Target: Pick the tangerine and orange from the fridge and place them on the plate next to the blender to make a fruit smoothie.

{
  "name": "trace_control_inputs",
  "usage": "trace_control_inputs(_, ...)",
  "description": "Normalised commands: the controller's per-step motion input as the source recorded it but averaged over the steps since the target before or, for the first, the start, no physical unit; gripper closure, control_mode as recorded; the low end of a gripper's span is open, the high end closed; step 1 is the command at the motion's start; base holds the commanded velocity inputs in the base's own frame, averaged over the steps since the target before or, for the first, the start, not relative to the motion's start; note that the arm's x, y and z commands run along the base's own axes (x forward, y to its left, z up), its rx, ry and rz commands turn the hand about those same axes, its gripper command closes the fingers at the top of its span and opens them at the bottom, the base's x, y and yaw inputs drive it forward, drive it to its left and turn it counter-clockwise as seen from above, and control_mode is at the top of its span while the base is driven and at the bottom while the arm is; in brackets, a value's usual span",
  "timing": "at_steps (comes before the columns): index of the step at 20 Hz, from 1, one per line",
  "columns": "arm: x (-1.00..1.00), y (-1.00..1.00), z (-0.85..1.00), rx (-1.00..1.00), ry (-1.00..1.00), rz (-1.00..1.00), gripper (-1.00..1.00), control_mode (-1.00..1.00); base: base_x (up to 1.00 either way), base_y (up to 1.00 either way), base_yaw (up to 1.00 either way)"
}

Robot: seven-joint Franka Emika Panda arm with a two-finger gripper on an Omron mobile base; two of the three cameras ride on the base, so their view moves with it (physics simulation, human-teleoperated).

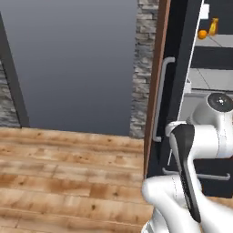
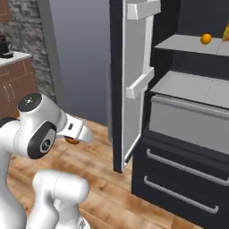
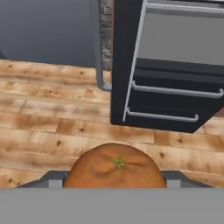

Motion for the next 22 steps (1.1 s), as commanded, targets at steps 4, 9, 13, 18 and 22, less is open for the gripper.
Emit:
trace_control_inputs(4, 0.0, 0.0, 0.0, 0.0, 0.0, 0.0, 1.0, 1.0, -0.16, 0.56, 0.77)
trace_control_inputs(9, 0.0, 0.0, 0.0, 0.0, 0.0, 0.0, 1.0, 1.0, -0.07, 0.37, 0.79)
trace_control_inputs(13, 0.0, 0.0, 0.0, 0.0, 0.0, 0.0, 1.0, 1.0, 0.0, 0.08, 0.84)
trace_control_inputs(18, 0.0, 0.0, 0.0, 0.0, 0.0, 0.0, 1.0, 1.0, 0.0, 0.04, 0.89)
trace_control_inputs(22, 0.0, 0.0, 0.0, 0.0, 0.0, 0.0, 1.0, 1.0, 0.0, 0.0, 0.88)
